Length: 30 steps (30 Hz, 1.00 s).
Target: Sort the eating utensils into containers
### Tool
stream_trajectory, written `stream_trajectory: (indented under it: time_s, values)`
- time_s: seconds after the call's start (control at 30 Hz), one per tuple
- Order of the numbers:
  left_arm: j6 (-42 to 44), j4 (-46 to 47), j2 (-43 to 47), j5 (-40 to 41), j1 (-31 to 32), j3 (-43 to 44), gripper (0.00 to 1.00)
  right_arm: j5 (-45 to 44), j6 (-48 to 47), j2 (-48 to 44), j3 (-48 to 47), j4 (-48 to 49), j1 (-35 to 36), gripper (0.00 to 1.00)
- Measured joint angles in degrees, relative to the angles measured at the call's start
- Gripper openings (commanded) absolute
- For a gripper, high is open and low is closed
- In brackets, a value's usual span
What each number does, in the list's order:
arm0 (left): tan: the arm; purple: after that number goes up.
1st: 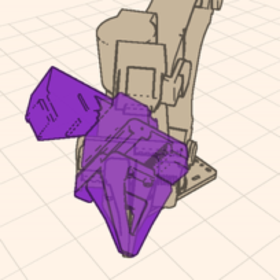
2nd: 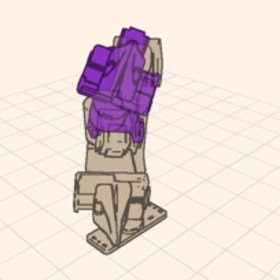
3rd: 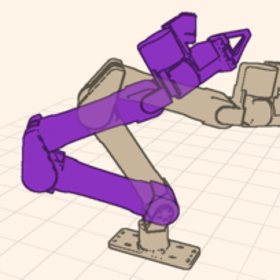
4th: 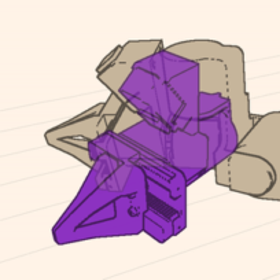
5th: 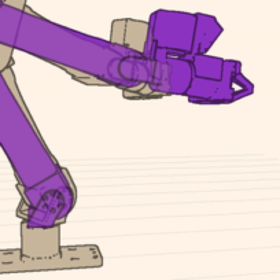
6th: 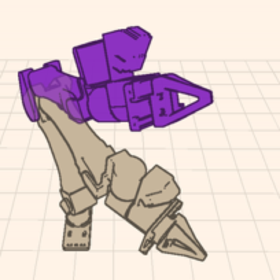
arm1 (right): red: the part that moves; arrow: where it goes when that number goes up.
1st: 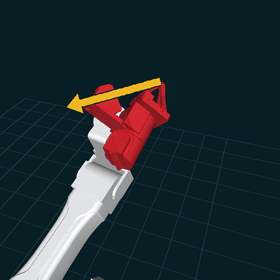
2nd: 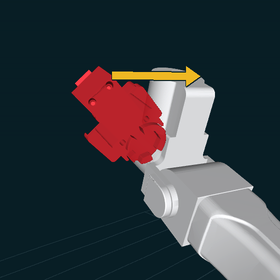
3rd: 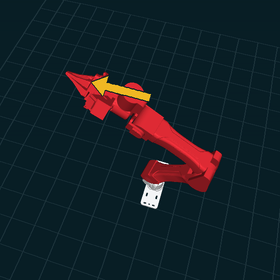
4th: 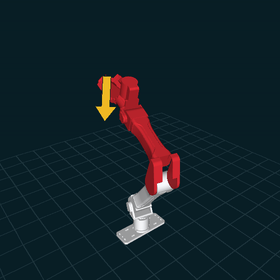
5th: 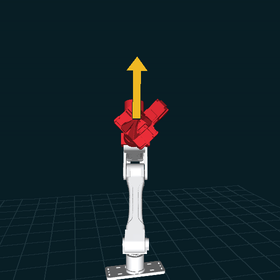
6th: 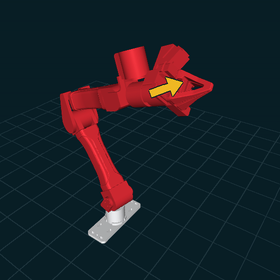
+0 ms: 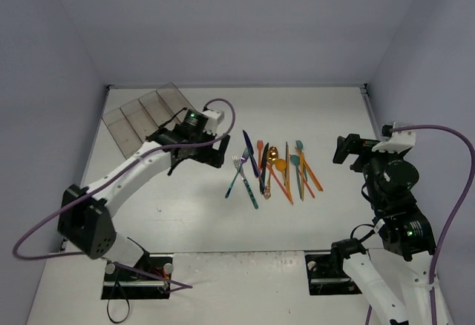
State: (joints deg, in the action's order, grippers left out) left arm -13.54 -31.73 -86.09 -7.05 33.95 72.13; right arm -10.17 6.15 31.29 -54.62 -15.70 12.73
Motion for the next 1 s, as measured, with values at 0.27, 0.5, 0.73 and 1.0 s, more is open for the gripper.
stream_trajectory:
  time_s: [0.27,0.5,0.73,1.0]
  values:
    - [0.1,3.1,-15.9,2.2,2.8,4.9,0.84,0.8,2.4,-2.3,1.2,0.0,0.0,1.00]
    - [0.7,4.3,-22.5,6.1,5.3,6.9,0.83,1.0,2.8,-4.9,1.2,-0.8,0.0,1.00]
    - [1.0,5.3,-27.0,8.5,9.4,8.3,0.75,0.9,2.8,-5.8,1.2,-3.1,0.0,1.00]
    - [0.5,6.8,-28.7,8.4,9.7,9.9,0.51,0.2,2.6,-6.8,1.2,-5.4,0.0,1.00]
